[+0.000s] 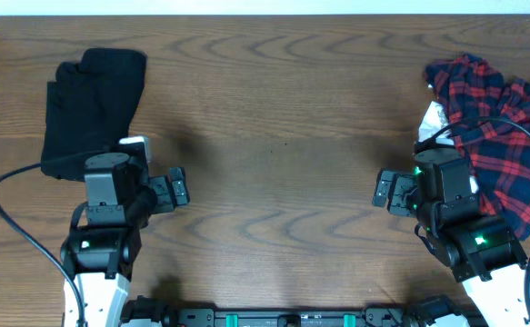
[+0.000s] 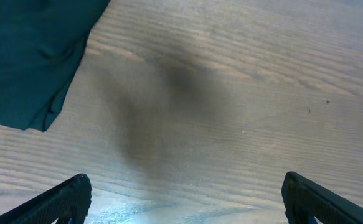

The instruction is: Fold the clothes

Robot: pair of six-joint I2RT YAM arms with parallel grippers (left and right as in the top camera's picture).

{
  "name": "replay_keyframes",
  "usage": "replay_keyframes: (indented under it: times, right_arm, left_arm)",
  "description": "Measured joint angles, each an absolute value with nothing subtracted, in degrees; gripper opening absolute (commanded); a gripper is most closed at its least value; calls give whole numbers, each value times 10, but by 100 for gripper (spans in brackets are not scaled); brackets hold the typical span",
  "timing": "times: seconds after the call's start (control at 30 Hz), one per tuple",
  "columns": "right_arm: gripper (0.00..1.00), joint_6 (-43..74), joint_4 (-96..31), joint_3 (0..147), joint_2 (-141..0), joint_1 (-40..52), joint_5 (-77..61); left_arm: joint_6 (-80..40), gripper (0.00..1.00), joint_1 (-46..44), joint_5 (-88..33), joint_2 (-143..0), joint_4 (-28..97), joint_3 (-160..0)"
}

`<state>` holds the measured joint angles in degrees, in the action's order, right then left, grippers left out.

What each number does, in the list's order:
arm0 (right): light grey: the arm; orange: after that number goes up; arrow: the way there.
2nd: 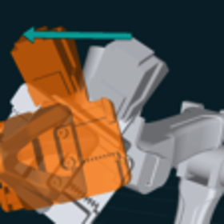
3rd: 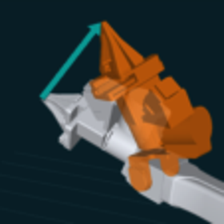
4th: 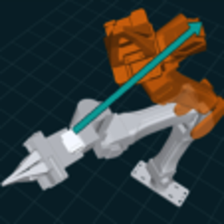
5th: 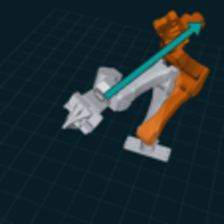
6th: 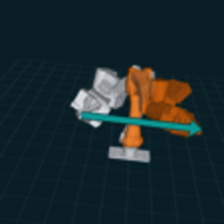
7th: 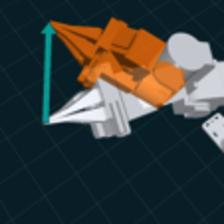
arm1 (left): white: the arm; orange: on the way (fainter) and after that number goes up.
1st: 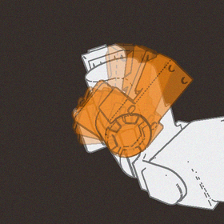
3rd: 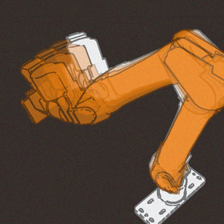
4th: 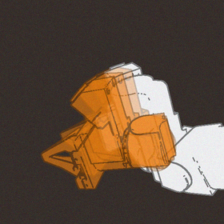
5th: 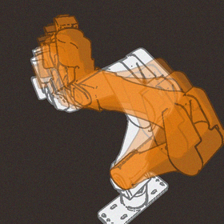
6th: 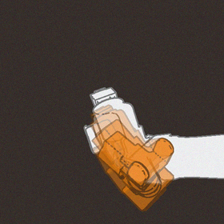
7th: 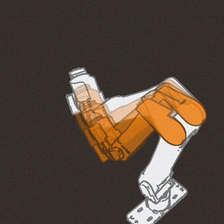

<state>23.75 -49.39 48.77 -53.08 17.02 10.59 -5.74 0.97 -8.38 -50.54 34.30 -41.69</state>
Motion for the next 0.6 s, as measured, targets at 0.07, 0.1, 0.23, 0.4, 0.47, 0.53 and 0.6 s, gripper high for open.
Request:
replay_keyframes:
  times: [0.07,0.1,0.23,0.4,0.47,0.53,0.6]
  right_arm:
    - [99,238,-494,488,-531,170,106]
    - [99,238,-494,488,-531,170,106]
    - [99,239,-494,488,-531,170,106]
    - [99,239,-525,487,-531,170,106]
    - [99,239,-520,485,-531,170,106]
    - [99,239,-485,483,-531,170,106]
    - [99,234,-438,479,-531,171,107]
  left_arm:
    - [-57,98,10,-84,-513,343,-417]
    - [-57,98,10,-84,-516,343,-417]
    - [-57,98,10,-84,-530,343,-417]
    - [-57,98,10,-84,-546,344,-417]
    - [-57,98,10,-84,-550,344,-417]
    - [-57,98,10,-84,-555,344,-417]
    - [-57,98,10,-84,-559,344,-417]
